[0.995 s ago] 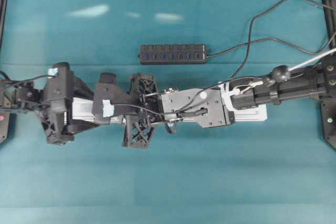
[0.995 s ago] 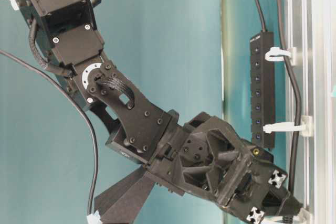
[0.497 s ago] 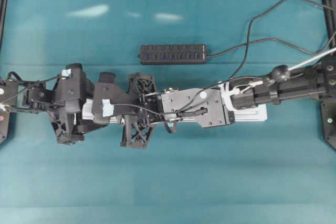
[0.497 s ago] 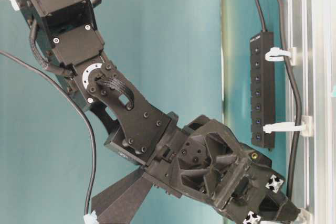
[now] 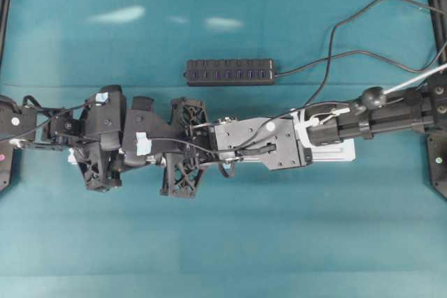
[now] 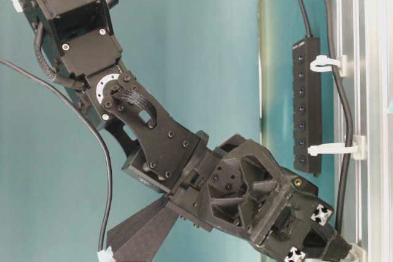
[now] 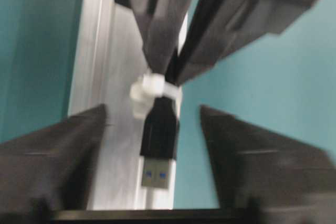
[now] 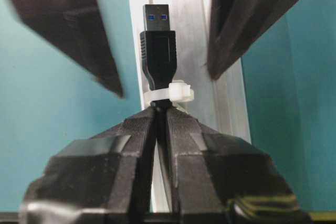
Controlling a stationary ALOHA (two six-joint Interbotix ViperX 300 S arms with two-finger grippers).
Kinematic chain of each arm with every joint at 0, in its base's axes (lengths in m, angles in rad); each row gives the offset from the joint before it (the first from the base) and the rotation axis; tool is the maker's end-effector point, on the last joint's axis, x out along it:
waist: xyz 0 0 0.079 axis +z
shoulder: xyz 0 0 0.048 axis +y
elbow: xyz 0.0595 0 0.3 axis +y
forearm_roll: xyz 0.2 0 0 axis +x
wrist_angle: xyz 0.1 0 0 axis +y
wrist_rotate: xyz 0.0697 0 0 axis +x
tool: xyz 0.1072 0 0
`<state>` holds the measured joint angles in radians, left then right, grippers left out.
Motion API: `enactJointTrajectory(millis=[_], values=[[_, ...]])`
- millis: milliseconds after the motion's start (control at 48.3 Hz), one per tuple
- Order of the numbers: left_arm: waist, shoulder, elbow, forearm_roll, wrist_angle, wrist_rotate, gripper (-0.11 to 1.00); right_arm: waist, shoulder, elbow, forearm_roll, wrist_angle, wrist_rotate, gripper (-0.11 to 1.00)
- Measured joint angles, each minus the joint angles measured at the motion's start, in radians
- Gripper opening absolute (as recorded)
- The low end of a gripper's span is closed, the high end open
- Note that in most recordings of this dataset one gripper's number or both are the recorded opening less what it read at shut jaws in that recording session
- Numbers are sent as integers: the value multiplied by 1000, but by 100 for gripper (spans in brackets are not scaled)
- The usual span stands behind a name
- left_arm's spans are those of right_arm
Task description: Pass the USB cable through three rings with both arms.
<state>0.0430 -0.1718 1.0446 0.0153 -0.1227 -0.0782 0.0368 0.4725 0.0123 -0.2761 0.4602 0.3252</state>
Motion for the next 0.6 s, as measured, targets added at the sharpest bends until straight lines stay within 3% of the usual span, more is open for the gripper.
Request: enactJointTrajectory(millis=[83,124,601], values=[[-6,2,0,0,0,-3,26,2,0,0,-2,0,0,-7],[-8,2,0,-2,0,2,21,2,0,0,-2,0,0,-7],[-17,2,-2,0,5,40,21,8,0,0,-2,9,0,-5]])
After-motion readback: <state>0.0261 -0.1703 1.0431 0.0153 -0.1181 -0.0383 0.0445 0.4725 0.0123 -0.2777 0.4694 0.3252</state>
